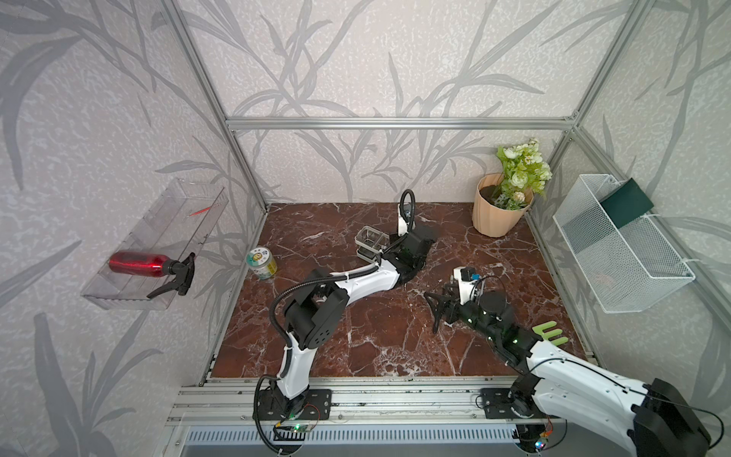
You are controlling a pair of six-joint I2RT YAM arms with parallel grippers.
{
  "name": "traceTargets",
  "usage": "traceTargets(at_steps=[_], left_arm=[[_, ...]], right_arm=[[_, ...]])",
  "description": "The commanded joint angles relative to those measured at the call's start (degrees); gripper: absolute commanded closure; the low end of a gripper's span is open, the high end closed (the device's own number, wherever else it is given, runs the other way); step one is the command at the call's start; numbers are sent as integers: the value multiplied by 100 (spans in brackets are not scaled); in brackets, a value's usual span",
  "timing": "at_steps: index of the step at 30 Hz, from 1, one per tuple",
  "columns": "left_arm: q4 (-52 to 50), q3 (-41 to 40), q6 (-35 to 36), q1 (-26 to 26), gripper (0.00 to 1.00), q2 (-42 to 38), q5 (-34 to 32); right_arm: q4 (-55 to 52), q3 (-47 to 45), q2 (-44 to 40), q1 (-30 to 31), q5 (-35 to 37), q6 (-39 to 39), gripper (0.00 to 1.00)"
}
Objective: Place the toothbrush into the toothbrush holder
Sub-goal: Place the toothbrush in the toothbrush holder.
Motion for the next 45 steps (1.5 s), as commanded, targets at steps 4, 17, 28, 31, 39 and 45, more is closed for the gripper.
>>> traceTargets(at_steps=[4, 17, 28, 31, 39, 45], left_arm=[[-104, -115, -248, -19, 100, 119, -93], [-405, -179, -229, 0, 100, 77, 181], [-354, -328, -310, 0, 99, 74, 225], [-352, -348, -317, 1, 95, 75, 252], [-343, -317, -293, 1, 74, 68, 373], [-331, -285, -216, 2, 59, -8, 401]], right_arm=[[155, 59, 36, -19, -48, 25, 11], [163, 89, 99, -20, -107, 37, 11], [180, 94, 137, -17, -136, 39, 11], [182, 100, 136, -19, -136, 41, 11], [150, 95, 100, -20, -128, 21, 11], [143, 94, 59, -20, -128, 24, 11]])
